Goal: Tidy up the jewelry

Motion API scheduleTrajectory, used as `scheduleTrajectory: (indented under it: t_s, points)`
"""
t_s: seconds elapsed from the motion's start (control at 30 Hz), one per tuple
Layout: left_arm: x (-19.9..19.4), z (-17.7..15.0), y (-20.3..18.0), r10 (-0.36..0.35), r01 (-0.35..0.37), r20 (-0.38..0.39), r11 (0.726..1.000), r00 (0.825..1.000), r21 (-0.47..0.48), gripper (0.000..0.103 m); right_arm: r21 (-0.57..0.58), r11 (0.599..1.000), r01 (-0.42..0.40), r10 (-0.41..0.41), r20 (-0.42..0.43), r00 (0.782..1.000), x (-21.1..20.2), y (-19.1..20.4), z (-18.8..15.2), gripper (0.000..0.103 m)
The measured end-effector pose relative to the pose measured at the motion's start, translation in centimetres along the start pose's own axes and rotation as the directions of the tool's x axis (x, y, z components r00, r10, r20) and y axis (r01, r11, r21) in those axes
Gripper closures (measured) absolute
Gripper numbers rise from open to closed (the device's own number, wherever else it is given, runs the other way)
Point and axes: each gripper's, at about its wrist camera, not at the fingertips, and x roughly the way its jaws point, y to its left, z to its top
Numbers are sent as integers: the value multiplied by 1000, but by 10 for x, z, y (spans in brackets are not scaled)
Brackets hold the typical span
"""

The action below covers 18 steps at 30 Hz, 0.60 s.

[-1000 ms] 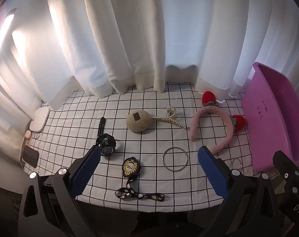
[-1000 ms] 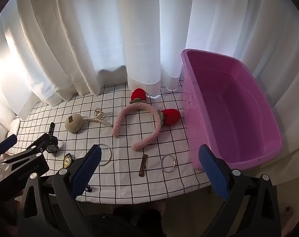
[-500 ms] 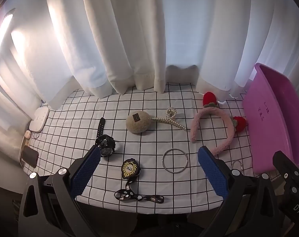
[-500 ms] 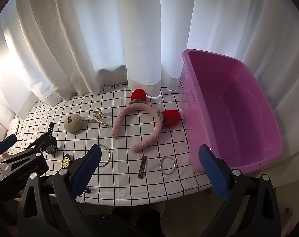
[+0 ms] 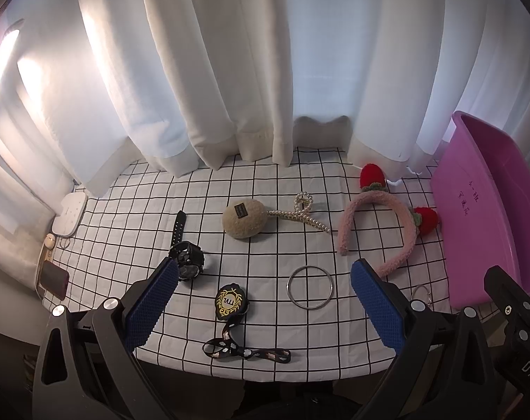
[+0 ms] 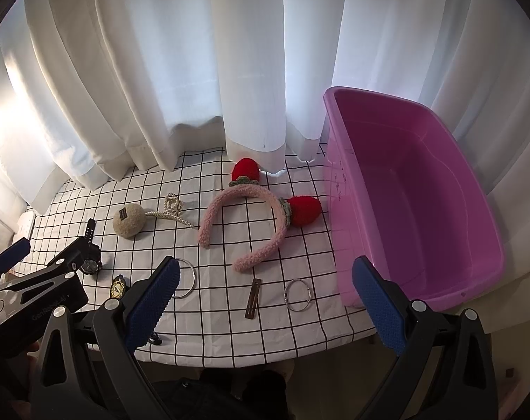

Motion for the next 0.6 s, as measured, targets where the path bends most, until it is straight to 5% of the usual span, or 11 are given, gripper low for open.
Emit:
scheduleTrajectory:
  t_s: [0.6]
  points:
    - [2,2,3,1,-1,2,1000,1000,-2,6,1,1000,-2,2,0,1000,1,3,2,9]
